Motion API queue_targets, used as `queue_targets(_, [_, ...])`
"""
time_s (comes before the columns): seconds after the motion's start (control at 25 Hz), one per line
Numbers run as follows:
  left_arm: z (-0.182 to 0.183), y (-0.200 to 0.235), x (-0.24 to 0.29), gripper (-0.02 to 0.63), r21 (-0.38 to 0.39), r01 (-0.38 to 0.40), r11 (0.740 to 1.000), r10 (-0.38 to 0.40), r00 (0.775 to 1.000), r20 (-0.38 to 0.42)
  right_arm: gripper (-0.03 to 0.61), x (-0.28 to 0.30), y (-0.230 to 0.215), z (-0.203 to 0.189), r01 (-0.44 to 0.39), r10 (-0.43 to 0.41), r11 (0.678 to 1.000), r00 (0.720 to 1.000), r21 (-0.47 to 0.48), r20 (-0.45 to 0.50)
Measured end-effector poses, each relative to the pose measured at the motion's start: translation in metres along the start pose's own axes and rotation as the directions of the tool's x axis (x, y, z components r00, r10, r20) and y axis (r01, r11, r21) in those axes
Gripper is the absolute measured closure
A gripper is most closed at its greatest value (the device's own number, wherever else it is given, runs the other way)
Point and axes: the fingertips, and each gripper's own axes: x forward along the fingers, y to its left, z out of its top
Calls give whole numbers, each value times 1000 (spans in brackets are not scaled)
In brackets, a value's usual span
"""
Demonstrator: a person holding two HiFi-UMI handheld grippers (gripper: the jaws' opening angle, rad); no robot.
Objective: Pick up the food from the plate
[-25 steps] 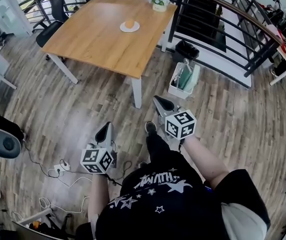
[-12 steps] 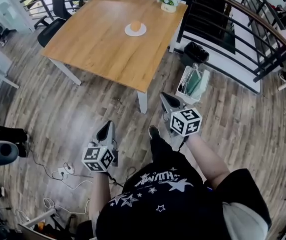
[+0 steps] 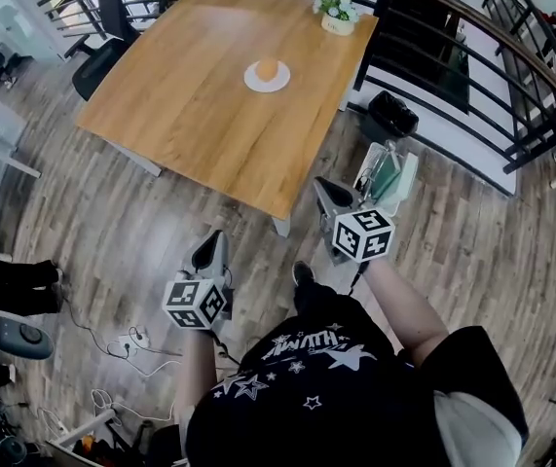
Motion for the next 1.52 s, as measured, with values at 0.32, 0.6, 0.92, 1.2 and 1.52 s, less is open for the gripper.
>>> queue_targets(0.32, [25,14,62,612,-4,-14,1000,14,999,-34,577,50,-40,29,-13,13,1000,1000,10,-16])
queue_targets(0.6, [41,16,108,612,-10,-18,1000,18,999,-31,577,75,-78,44,-5,6,1000,1000,16,-28])
queue_targets(0.92, [52,28,128,612,-29,-46,999,45,998,-32,577,100,-93,49,-13,14,999,999,38,-42])
queue_targets(1.2, [60,65,139,612,-34,-43,998,42,999,-34,577,124,-90,45,22,-20,999,998,39,-53])
queue_targets(1.52, [95,114,187,612,-16,48,999,-49,998,-44,577,168,-88,69,91,-90,995,995,27,-41])
